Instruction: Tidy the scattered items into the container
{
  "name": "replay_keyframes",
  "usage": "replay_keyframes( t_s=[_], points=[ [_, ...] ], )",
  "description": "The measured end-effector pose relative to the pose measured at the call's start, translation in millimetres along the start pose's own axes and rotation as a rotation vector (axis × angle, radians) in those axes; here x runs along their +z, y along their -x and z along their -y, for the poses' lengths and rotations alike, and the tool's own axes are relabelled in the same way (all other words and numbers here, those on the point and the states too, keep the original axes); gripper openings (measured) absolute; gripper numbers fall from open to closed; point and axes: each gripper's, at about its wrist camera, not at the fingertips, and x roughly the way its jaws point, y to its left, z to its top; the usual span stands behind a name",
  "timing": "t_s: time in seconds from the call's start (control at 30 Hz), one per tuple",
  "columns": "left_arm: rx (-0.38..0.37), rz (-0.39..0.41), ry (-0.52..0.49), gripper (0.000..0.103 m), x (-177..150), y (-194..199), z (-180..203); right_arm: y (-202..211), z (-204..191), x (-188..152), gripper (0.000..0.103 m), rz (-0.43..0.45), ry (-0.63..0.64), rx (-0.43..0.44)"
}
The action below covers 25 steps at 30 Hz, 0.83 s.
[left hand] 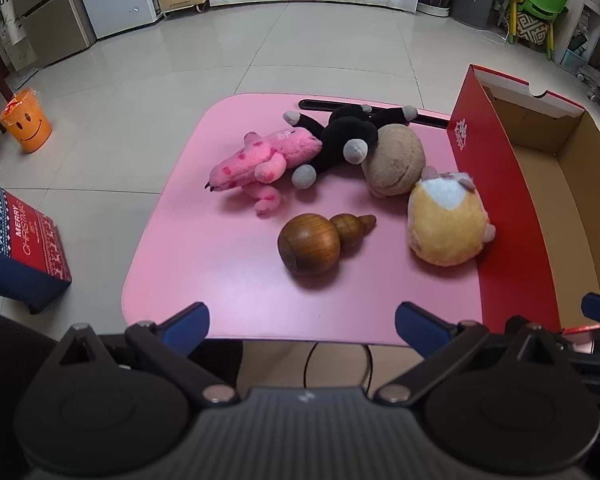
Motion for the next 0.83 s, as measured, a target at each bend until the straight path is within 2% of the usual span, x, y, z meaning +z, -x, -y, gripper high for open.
replay_keyframes(
  t_s=[0.3,0.83],
  points=[
    [0.007,-0.019,0.001,0.103,-12.8,2.3,-6.0,-0.2,-3.6,-5.1,0.081,0.003,0.008,-0.001],
    [0.020,-0.019,-0.015,0.103,-15.0,-1.5,-3.8,-6.5,-6.6,-6.3,0.081,0.001,0.030,-0.022]
  ],
)
